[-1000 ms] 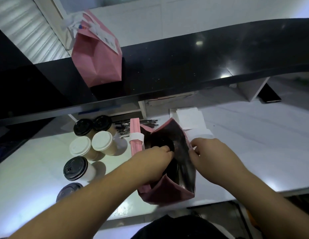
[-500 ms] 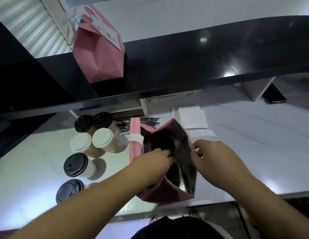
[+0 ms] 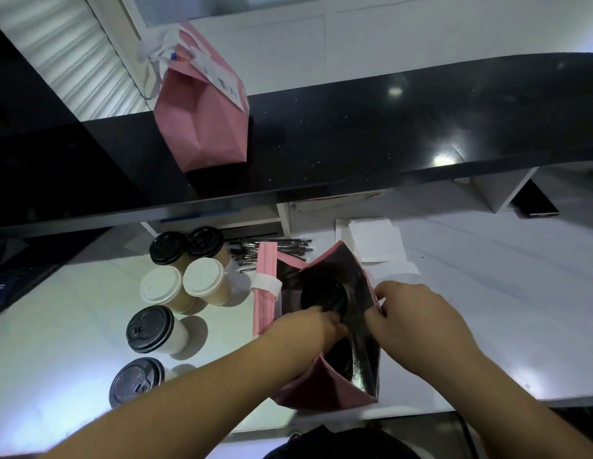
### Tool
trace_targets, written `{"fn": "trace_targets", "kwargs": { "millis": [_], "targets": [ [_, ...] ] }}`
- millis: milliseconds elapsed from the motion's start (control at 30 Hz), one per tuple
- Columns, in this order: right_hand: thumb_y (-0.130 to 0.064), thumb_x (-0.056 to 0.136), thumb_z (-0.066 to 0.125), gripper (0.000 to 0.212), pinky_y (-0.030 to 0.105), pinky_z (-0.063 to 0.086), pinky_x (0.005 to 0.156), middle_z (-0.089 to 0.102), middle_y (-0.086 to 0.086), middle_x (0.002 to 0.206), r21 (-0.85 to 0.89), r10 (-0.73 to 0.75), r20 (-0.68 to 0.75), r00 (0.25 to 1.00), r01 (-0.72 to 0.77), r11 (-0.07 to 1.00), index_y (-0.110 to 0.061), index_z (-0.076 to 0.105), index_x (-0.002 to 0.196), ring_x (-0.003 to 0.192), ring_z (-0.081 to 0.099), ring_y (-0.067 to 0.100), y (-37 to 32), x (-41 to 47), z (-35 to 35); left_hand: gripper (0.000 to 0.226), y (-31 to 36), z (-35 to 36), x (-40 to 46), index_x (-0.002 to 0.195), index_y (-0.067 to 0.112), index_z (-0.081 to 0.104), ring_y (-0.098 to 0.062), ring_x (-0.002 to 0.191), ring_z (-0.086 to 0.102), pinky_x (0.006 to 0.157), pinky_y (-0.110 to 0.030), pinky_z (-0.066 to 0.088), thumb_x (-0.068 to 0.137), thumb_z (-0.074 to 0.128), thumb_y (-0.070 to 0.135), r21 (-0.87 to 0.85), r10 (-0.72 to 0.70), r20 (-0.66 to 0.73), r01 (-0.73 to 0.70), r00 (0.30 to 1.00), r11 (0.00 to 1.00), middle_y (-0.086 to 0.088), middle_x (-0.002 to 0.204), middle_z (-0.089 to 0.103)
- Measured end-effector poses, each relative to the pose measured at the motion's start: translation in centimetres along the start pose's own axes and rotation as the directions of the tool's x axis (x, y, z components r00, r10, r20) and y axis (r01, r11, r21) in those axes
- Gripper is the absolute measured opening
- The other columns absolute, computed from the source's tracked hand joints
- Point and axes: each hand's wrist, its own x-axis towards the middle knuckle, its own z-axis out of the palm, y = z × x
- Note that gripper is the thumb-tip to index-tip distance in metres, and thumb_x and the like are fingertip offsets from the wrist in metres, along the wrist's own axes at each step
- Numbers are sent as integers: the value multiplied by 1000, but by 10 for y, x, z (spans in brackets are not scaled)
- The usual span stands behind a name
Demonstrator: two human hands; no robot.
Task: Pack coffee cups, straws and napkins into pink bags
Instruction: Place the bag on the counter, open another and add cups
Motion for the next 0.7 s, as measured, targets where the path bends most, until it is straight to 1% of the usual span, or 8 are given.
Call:
{"fn": "trace_targets", "kwargs": {
  "millis": [133, 200, 267, 333, 467, 567, 633, 700],
  "targets": [
    [-43, 93, 47, 29, 34, 58, 67, 70, -6, 74, -3, -12, -36, 999, 12, 1000, -22, 66, 97, 74, 66, 17, -9, 8, 1, 64, 0, -10, -8, 147, 18, 47, -35, 114, 54, 84, -52, 58, 88, 62, -4, -20, -11, 10, 11, 1000, 1000, -8, 135, 51],
    [-41, 95, 46, 27, 34, 57, 66, 66, -5, 74, -3, -10, -32, 999, 10, 1000, -23, 62, 85, 71, 64, 18, -12, 12, 2, 63, 1, -30, -13, 148, 16, 46, -36, 112, 55, 85, -52, 56, 89, 64, 1, -27, -18, 6, 19, 1000, 999, -11, 134, 51],
    [-37, 95, 46, 27, 34, 55, 63, 62, -4, 72, 8, 6, -28, 1000, -6, 1000, -23, 55, 74, 69, 61, 19, -13, 15, 4, 52, 1, -54, -22, 141, 16, 51, -34, 109, 58, 85, -49, 55, 93, 69, 23, -73, -45, -25, 43, 999, 996, -9, 129, 54],
    [-35, 96, 46, 27, 34, 54, 61, 61, -4, 72, 19, 23, -30, 999, -23, 1000, -23, 54, 72, 68, 61, 19, -11, 19, 6, 42, -2, -78, -35, 131, 19, 58, -31, 107, 61, 87, -47, 55, 94, 65, 38, -90, -56, -98, 47, 994, 995, -5, 122, 60],
    [-30, 99, 44, 34, 31, 37, 50, 58, -3, 69, 28, 50, -53, 997, -48, 998, -22, 49, 67, 63, 57, 18, -5, 23, 6, 30, -16, -107, -72, 114, 31, 68, -21, 102, 61, 91, -43, 50, 102, 43, 43, 89, 39, -338, -9, 941, 996, 7, 101, 72],
    [-31, 100, 44, 38, 29, 33, 47, 58, -3, 66, 28, 54, -93, 994, -52, 998, -19, 53, 65, 58, 57, 15, 1, 27, 5, 29, -33, -114, -94, 107, 35, 71, -8, 101, 57, 95, -33, 45, 101, 46, 46, -96, 30, -439, -80, 898, 992, 17, 98, 69],
    [-32, 100, 44, 41, 30, 35, 47, 58, -2, 63, 39, 61, -103, 993, -57, 998, -17, 53, 64, 56, 57, 16, 5, 31, 7, 21, -51, -112, -100, 100, 35, 71, -1, 94, 56, 88, -26, 46, 101, 52, 42, -277, -112, -562, -58, 820, 959, 23, 94, 64],
    [-34, 100, 45, 43, 30, 37, 47, 57, -1, 60, 62, 73, -110, 991, -66, 996, -16, 52, 63, 55, 56, 18, 8, 33, 7, 13, -75, -102, -100, 95, 34, 68, 0, 89, 56, 79, -24, 48, 101, 57, 35, -473, -390, -587, 91, 710, 876, 22, 90, 62]
  ]
}}
